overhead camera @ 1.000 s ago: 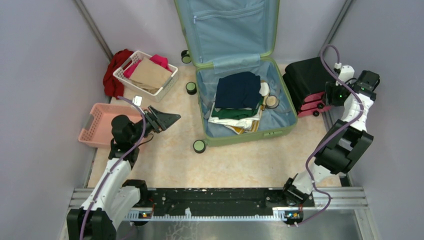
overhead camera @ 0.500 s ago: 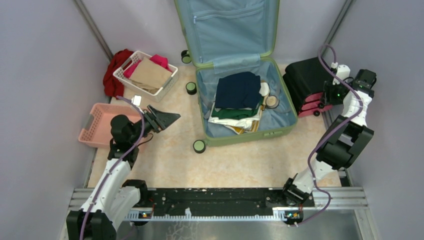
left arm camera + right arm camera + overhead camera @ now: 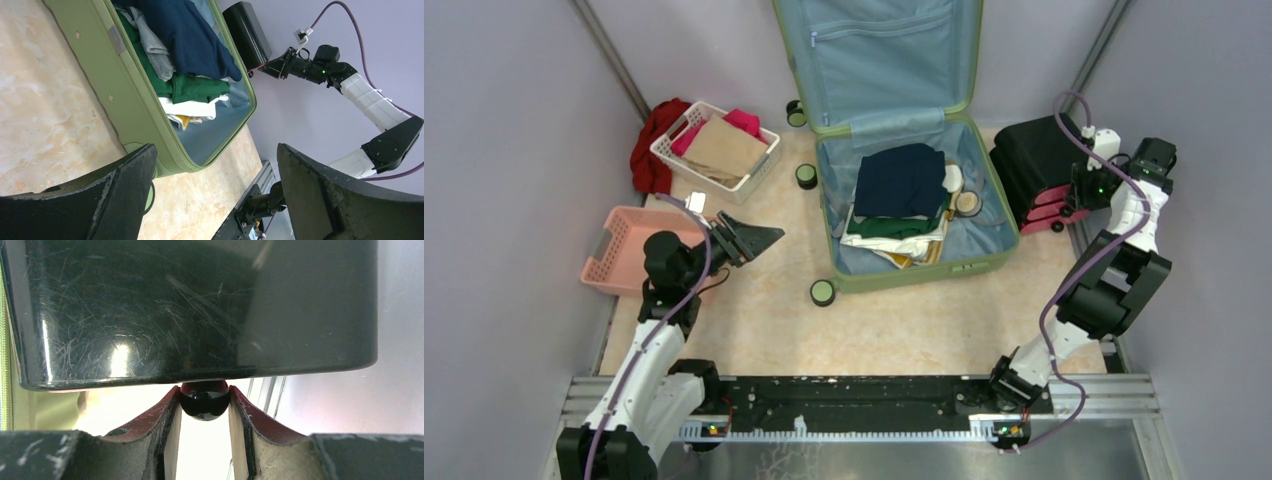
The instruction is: Open, take out, and arrange the luggage
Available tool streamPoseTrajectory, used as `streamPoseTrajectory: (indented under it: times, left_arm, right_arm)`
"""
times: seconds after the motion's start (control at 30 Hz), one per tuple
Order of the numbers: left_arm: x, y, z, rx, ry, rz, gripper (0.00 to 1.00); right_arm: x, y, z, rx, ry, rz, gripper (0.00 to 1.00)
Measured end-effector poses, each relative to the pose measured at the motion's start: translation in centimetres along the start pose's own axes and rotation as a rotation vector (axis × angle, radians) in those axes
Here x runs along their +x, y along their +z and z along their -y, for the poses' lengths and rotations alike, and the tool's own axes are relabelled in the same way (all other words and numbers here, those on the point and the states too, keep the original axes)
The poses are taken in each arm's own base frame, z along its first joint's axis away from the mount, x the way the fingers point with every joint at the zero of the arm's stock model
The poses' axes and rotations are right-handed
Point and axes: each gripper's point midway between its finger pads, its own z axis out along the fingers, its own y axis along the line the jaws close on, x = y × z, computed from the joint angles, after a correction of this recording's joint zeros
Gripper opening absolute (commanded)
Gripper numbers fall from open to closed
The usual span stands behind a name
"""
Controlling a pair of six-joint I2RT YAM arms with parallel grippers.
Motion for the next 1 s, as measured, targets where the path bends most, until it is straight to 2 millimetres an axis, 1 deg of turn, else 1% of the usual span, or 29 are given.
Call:
streamPoseTrajectory:
  times: [0.17,0.33,0.43,0.63,0.73,1.0]
  left_arm:
    - [0.0,-0.2,0.3,0.003,0.004,0.004,0.96]
    - [-0.4,-0.7,1.1,0.014,0.026,0.030,0.95]
    - [-0.5,-1.0,1.3,0.014,0.038,0.041,0.95]
    - [-0.5,-1.1,1.0,-0.003,0.053,0.046,0.96]
    - [-0.6,-1.1,1.1,-0.004,0.061,0.049,0.95]
    - [-0.8,-1.3,1.6,0.007,0.075,0.057,0.95]
  right_arm:
    - [0.1,0.0,0.1,0.005,-0.019,-0.003,0.00]
    - [0.7,-0.5,0.1,0.034,-0.047,0.002,0.00]
    - [1.5,-1.4,0.3,0.060,-0.037,-0.002,0.00]
    - [3.9,-3.4,0.3,0.078,0.012,-0.011,0.00]
    - [5.0,-3.8,0.0,0.076,0.027,-0.019,0.00]
    - [6.6,-5.0,-0.9,0.088,0.040,-0.025,0.00]
